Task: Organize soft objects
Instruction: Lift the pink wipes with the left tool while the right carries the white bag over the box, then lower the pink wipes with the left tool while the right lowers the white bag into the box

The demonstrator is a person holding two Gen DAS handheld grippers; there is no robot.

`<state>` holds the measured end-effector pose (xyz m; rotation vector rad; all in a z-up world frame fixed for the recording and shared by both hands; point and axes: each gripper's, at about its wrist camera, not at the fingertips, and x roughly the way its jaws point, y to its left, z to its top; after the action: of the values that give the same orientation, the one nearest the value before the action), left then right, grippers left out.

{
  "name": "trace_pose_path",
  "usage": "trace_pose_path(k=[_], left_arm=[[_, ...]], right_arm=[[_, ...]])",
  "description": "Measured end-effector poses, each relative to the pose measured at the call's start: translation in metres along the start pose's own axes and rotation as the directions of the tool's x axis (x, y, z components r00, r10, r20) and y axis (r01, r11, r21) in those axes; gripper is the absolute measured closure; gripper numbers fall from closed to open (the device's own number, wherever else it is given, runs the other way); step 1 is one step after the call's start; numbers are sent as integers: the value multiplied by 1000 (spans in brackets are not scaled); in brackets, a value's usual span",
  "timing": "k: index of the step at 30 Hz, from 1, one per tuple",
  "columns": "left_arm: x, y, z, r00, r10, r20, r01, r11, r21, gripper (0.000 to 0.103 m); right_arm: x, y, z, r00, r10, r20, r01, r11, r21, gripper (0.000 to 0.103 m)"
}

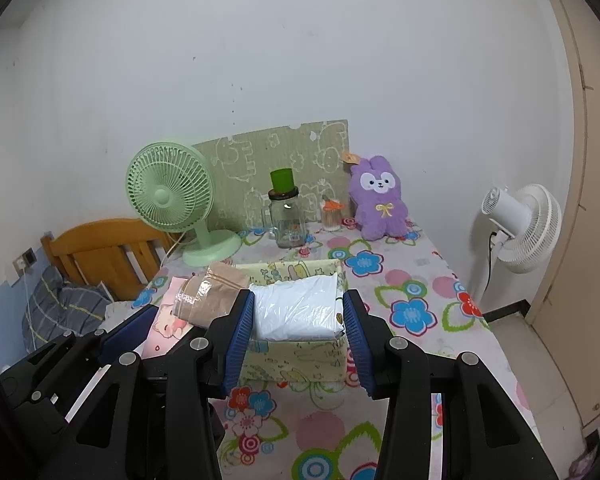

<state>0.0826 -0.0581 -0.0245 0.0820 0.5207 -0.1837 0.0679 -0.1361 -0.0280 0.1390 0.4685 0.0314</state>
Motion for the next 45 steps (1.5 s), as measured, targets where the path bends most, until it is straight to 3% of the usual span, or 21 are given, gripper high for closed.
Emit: trace_pose_path(k=[20,40,42,44,45], left_arm=[[73,20,24,998,31,-46,-33,999,-35,63],[152,31,16,993,-17,-120,5,995,-103,61],[157,32,14,991,-10,-131,-3,995,-103,55],[162,34,12,990,8,-144,-24,994,-106,33],[163,35,11,989,13,-145,-29,994,-107,30]], right_arm=[[81,2,23,998,33,-52,-34,999,-6,54],[159,-7,20,987,0,-159,-3,1000,-17,54],[164,-8,17,985,6,-170,-9,1000,-14,54],[169,-7,14,984,10,-176,-14,1000,-18,54],[170,-6,14,984,11,-177,-15,1000,-23,54]])
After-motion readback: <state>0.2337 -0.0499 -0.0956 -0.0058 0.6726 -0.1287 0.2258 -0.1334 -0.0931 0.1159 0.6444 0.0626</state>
